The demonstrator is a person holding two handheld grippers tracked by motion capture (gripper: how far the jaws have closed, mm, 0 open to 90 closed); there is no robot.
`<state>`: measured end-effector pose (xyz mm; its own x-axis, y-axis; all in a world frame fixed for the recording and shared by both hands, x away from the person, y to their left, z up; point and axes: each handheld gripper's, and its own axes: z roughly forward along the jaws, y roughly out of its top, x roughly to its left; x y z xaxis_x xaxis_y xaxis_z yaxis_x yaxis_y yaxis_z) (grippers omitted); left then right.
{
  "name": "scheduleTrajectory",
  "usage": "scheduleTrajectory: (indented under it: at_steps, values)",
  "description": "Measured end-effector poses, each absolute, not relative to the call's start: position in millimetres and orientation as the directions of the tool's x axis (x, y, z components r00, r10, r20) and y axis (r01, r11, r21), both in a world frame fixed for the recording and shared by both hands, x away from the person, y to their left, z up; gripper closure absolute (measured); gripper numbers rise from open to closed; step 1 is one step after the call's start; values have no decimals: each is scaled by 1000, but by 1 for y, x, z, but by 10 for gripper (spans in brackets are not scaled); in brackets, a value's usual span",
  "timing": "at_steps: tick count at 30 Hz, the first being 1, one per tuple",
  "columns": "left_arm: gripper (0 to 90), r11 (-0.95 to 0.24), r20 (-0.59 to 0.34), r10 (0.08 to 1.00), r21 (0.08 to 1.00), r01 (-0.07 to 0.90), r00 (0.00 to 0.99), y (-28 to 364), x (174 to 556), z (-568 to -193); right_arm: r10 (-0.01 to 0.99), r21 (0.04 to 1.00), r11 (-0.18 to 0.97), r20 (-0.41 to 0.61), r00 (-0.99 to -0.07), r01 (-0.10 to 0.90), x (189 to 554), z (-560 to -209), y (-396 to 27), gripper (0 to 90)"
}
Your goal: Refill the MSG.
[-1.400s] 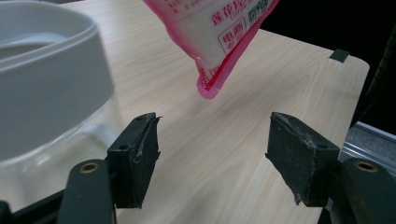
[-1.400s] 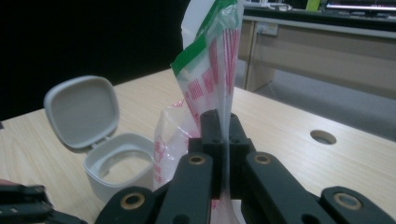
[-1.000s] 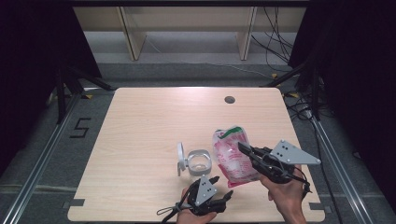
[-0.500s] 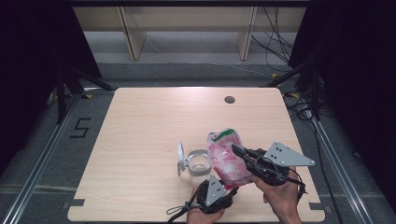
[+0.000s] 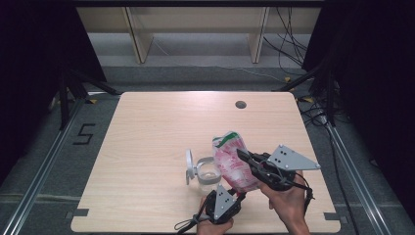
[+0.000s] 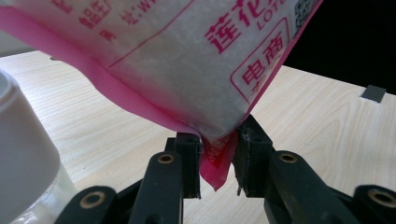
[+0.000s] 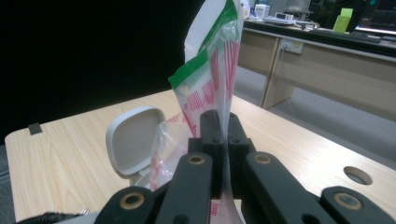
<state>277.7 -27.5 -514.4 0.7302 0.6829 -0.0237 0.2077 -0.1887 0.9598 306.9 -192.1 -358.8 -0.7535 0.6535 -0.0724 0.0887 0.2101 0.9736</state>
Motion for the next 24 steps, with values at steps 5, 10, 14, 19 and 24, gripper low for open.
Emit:
scheduleTrajectory:
  at_steps: [5,10,14,19,24]
  values:
    - [735,-176,-42,681,960,219,731,-28,278,-515,658,969,220,-63,-751,112,312,-358,-186,900]
    - [738,-178,-39,680,960,217,732,-31,280,-515,661,967,226,-65,-747,117,318,-359,-181,900]
    - [739,-164,-50,683,962,220,729,-34,282,-516,651,963,240,-68,-756,120,323,-359,-174,900]
    - [740,-139,-68,672,966,216,737,-37,286,-518,658,959,254,-73,-750,129,327,-360,-170,900]
    - [741,-138,-69,666,967,213,742,-37,287,-518,654,956,243,-37,-755,164,329,-361,-164,900]
